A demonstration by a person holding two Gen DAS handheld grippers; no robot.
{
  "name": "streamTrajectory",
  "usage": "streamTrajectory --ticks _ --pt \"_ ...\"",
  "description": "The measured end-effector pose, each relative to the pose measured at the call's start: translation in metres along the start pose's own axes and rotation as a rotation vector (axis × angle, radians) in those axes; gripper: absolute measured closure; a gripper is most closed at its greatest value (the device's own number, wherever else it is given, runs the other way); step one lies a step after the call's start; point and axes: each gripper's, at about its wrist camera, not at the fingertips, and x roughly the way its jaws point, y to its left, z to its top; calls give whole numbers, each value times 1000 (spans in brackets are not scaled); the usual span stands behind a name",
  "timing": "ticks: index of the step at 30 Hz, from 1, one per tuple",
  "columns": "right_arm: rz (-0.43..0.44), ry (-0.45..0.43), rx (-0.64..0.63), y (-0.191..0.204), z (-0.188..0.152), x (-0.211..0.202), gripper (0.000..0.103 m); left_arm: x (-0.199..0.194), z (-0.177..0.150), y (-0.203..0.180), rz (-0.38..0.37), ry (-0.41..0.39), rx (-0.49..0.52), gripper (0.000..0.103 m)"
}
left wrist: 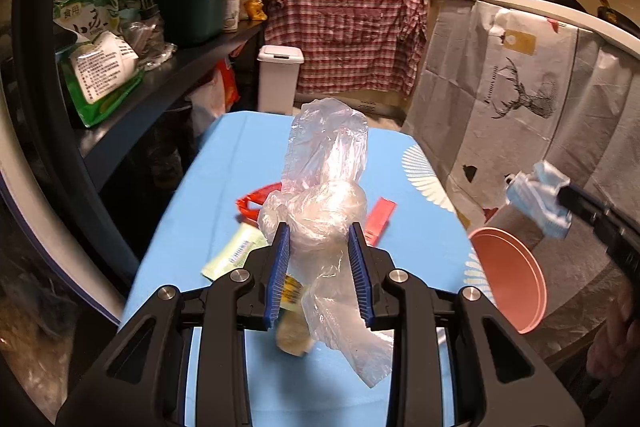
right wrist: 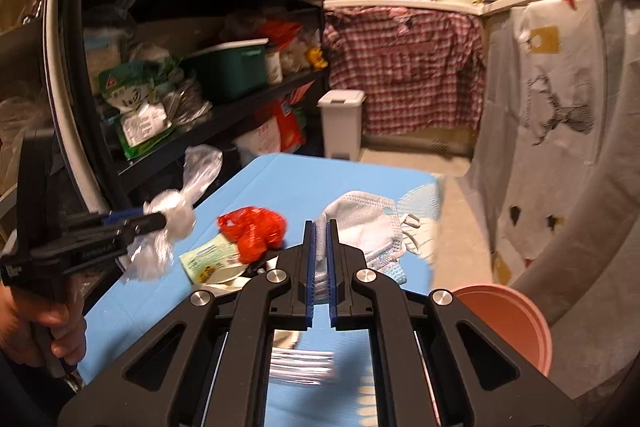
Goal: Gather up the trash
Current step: 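Grasp the clear plastic bag with the left tool while the right tool grasps the white face mask, then carry the plastic bag and face mask with both tools over the pink bin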
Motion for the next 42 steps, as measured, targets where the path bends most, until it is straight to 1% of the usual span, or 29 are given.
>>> streamTrajectory --ticks 5,10,19,29,42 --pt "-40 -33 26 -29 -3 -19 98 -5 -9 -19 -11 -10 12 73" --pt "-72 -42 72 -52 -15 -22 98 -7 -16 -40 -27 -13 47 73" --pt "-102 -28 131 -76 -29 -23 97 -1 -23 -63 -49 2 95 73" --pt "-155 -23 151 -96 -36 -25 97 9 -24 -85 -81 12 120 73" --pt "-191 2 190 -120 -43 -26 97 26 -25 -127 -140 37 162 73"
